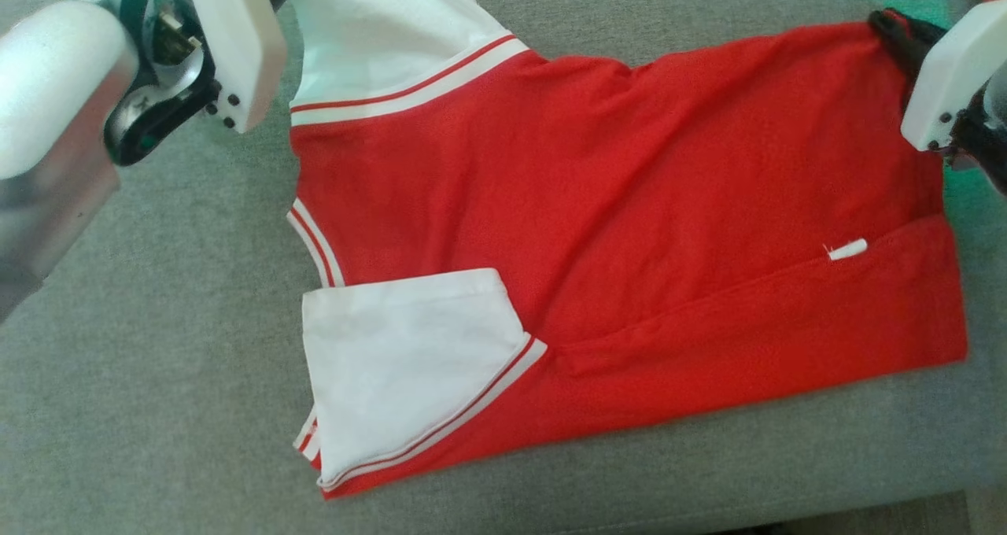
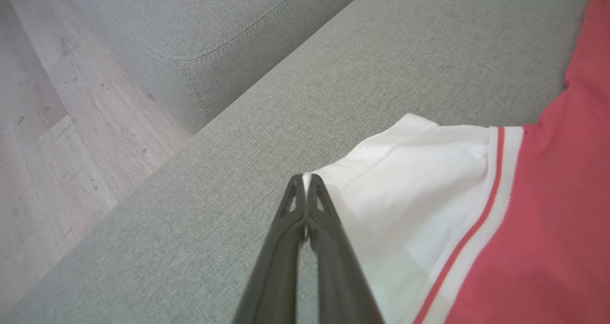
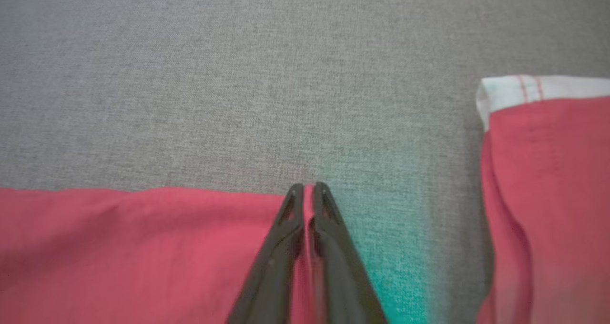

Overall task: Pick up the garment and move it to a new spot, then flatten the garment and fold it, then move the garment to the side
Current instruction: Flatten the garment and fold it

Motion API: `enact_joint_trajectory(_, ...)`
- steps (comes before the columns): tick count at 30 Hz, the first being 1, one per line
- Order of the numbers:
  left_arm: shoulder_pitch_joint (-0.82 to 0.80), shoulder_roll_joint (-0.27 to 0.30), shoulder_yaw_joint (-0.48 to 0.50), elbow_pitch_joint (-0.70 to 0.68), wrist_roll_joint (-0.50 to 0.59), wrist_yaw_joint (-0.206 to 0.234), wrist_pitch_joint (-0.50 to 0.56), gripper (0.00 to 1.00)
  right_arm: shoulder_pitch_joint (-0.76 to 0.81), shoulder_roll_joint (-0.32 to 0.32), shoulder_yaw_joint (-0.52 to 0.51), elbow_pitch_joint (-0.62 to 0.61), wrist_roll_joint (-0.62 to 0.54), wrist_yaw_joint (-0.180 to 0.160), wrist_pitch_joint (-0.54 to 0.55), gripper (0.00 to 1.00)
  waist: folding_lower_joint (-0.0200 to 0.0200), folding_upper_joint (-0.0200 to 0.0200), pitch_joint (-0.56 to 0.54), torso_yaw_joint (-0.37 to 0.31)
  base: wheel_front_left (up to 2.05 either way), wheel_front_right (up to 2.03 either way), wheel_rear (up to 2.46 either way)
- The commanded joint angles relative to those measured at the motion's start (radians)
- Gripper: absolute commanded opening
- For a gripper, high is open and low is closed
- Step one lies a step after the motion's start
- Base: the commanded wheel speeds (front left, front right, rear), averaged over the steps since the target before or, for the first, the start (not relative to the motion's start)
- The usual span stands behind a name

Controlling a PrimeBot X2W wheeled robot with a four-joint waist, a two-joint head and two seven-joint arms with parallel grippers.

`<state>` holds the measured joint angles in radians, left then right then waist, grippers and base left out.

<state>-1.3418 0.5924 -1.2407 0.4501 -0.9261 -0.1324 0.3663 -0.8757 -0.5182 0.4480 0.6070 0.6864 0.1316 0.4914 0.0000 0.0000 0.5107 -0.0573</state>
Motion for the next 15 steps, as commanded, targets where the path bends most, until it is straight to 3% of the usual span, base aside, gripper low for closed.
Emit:
enact_joint_trajectory(1, -0.065, 0.034, 0.031, -0.005, -0.012, 0.002, -0.011, 0.00, -0.019, -0.027, 0.006, -0.013, 0.004, -0.001, -0.004, 0.00, 0.0000, 0.0000, -0.001, 0.002, 0.00, 0.00, 0.00)
enact_joint_trajectory(7, -0.088, 0.040, 0.008, 0.018, 0.015, 0.002, -0.064, 0.00, -0.043, -0.036, 0.001, 0.002, 0.000, -0.001, -0.032, 0.00, 0.0000, 0.0000, -0.003, 0.008, 0.00, 0.00, 0.00)
enact_joint_trajectory(15, -0.145, 0.013, 0.037, 0.115, 0.103, 0.027, -0.271, 0.00, -0.102, -0.022, -0.050, 0.025, -0.016, -0.001, -0.146, 0.00, 0.0000, 0.0000, -0.006, 0.009, 0.00, 0.00, 0.00)
